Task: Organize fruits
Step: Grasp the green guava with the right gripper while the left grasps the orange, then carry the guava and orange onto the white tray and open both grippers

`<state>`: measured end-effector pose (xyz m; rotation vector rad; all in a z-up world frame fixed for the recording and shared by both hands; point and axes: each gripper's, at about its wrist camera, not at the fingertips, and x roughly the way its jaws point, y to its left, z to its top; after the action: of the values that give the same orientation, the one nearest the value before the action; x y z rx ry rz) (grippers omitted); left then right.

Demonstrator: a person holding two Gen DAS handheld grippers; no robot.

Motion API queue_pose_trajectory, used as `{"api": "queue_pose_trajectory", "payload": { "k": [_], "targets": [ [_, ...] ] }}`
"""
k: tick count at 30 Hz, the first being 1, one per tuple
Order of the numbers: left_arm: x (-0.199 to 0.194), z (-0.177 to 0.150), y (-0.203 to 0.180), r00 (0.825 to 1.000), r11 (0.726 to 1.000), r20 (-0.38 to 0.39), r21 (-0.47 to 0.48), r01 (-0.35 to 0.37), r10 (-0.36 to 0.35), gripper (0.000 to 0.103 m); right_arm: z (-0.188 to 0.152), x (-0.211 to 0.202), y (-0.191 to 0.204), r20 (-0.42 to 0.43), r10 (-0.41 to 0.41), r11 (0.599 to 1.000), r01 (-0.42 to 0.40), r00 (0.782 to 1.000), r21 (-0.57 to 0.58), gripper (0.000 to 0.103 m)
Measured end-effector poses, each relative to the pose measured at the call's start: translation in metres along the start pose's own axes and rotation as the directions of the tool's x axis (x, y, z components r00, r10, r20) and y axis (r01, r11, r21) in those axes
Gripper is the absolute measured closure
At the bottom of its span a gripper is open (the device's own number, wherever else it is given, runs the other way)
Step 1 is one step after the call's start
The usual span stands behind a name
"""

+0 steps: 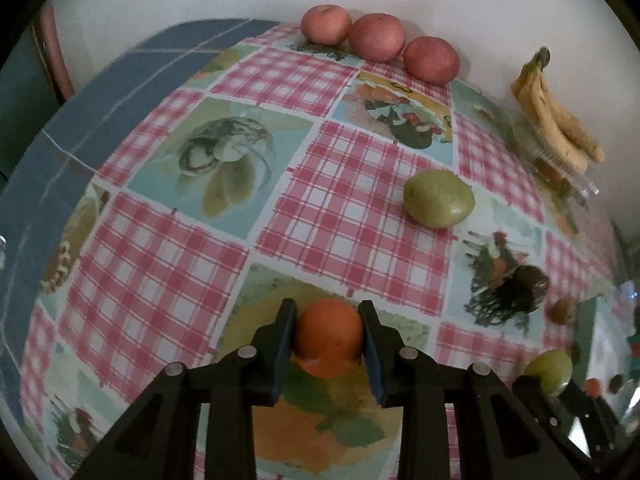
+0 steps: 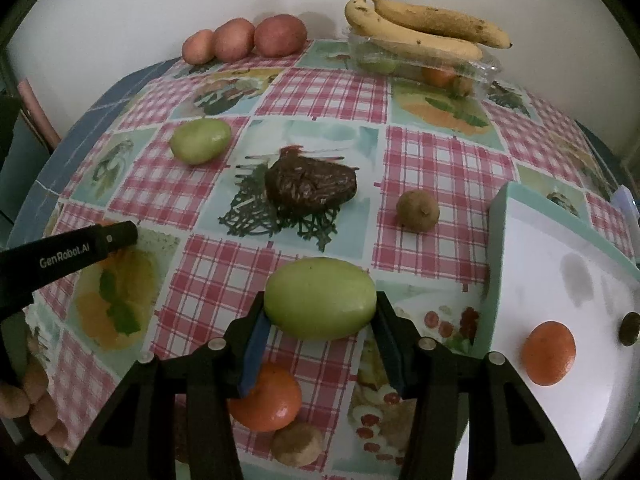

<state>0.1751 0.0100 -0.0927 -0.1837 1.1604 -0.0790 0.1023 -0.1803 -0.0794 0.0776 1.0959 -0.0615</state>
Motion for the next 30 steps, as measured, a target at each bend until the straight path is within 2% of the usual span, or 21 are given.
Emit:
{"api": "queue_pose_trajectory", "payload": {
  "k": [5, 14, 23, 30],
  "targets": [
    [-0.007, 0.004, 0.001, 1.000, 0.999, 0.006, -0.022, 0.024, -0.023, 0.070, 0.008, -0.018, -0.008, 0.053, 0.010, 0.999, -0.013, 0.999, 0.043, 0.052],
    [-0.052, 0.014, -0.008, 0.990, 0.994, 0.098, -0.019, 0.106, -0.104, 0.070, 0.021, -0.057, -0.025, 0.119, -0.002, 0.994, -0.012, 0.993, 0.113, 0.052],
    [-0.086, 0.008, -0.039, 0.972, 0.981, 0.135, 0.064, 0.183, -0.190, 0.070, 0.010, -0.075, -0.071, 0.055, -0.052, 0.965, 0.036, 0.997, 0.260, 0.051],
    [-0.093, -0.012, -0.085, 0.968, 0.958, 0.102, 0.200, 0.204, -0.228, 0.070, -0.009, -0.088, -0.131, 0.009, -0.161, 0.919, 0.146, 0.987, 0.366, 0.051]
  ]
}}
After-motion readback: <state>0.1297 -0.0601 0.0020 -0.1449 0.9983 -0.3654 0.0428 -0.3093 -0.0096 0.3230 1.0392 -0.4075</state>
